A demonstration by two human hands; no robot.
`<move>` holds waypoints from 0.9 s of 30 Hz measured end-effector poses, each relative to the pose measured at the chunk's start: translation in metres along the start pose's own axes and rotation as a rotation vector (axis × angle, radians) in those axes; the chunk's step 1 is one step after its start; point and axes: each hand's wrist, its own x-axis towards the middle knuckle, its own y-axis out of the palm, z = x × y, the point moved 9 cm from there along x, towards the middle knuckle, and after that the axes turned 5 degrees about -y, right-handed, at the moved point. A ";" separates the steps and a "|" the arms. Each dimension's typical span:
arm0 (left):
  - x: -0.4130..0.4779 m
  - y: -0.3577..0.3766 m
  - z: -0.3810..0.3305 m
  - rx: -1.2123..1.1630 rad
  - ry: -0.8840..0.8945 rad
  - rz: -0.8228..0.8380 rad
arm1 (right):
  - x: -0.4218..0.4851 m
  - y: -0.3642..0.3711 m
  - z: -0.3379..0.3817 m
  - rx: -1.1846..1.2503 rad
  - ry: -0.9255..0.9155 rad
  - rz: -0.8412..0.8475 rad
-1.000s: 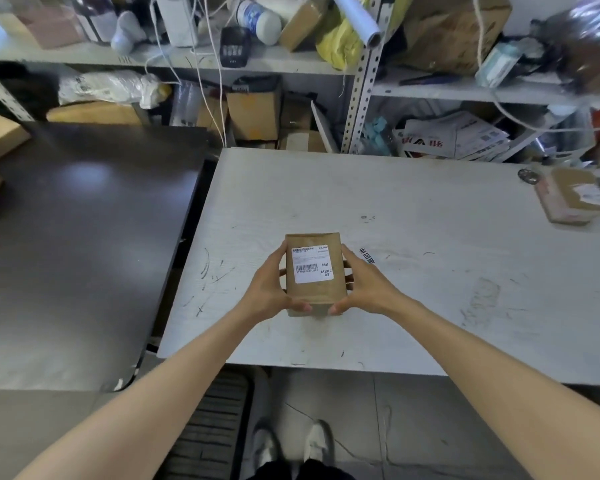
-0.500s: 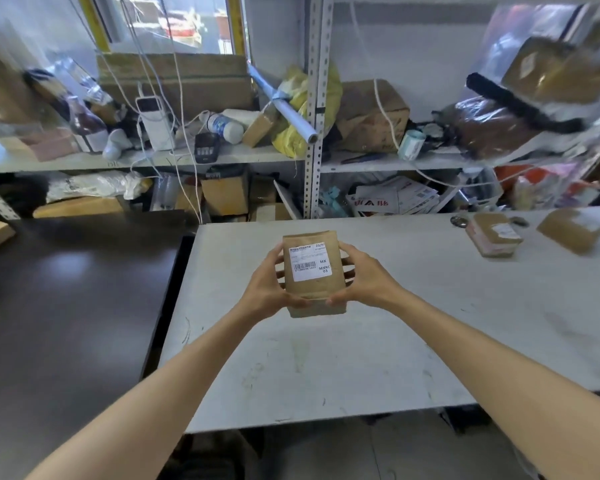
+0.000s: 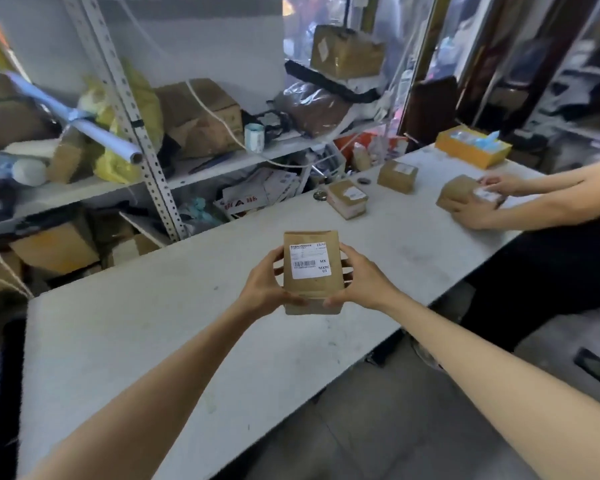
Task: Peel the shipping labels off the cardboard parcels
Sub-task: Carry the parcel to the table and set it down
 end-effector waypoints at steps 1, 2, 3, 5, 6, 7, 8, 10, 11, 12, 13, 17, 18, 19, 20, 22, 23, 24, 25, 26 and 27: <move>0.007 0.015 -0.009 0.008 0.029 0.049 | -0.008 -0.014 -0.008 0.006 0.021 -0.048; 0.014 0.031 -0.018 0.015 0.060 0.106 | -0.017 -0.028 -0.017 0.011 0.045 -0.101; 0.020 0.048 -0.027 0.023 0.090 0.166 | -0.029 -0.042 -0.025 0.020 0.075 -0.161; 0.026 0.084 -0.042 0.046 0.130 0.291 | -0.060 -0.065 -0.045 0.043 0.158 -0.279; 0.027 0.104 -0.048 0.066 0.152 0.353 | -0.078 -0.075 -0.052 0.047 0.192 -0.335; 0.026 0.125 -0.056 0.089 0.180 0.417 | -0.097 -0.084 -0.058 0.047 0.222 -0.389; 0.023 0.146 -0.065 0.110 0.211 0.478 | -0.117 -0.093 -0.067 0.050 0.249 -0.445; 0.009 0.188 -0.080 0.124 0.264 0.583 | -0.160 -0.107 -0.080 0.040 0.313 -0.547; -0.002 0.211 -0.086 0.133 0.286 0.639 | -0.184 -0.114 -0.089 0.038 0.340 -0.602; -0.014 0.233 -0.091 0.151 0.309 0.694 | -0.210 -0.120 -0.095 0.037 0.372 -0.661; -0.028 0.256 -0.096 0.171 0.335 0.749 | -0.236 -0.126 -0.099 0.045 0.402 -0.720; -0.094 0.349 -0.122 0.238 0.451 0.979 | -0.352 -0.137 -0.115 0.118 0.514 -0.965; -0.113 0.371 -0.128 0.253 0.477 1.036 | -0.381 -0.138 -0.116 0.129 0.528 -1.024; -0.137 0.395 -0.134 0.272 0.500 1.102 | -0.415 -0.137 -0.116 0.131 0.548 -1.091; -0.162 0.417 -0.138 0.290 0.518 1.167 | -0.448 -0.135 -0.115 0.136 0.580 -1.153; -0.222 0.457 -0.145 0.314 0.549 1.292 | -0.519 -0.127 -0.112 0.133 0.657 -1.272; -0.254 0.475 -0.148 0.316 0.573 1.356 | -0.555 -0.120 -0.110 0.121 0.698 -1.320; -0.289 0.490 -0.150 0.317 0.597 1.423 | -0.589 -0.111 -0.106 0.108 0.736 -1.360; -0.324 0.502 -0.151 0.315 0.620 1.488 | -0.623 -0.101 -0.102 0.098 0.776 -1.403; -0.359 0.514 -0.151 0.318 0.644 1.546 | -0.656 -0.088 -0.099 0.096 0.817 -1.453; -0.392 0.524 -0.148 0.321 0.663 1.603 | -0.688 -0.073 -0.095 0.099 0.872 -1.500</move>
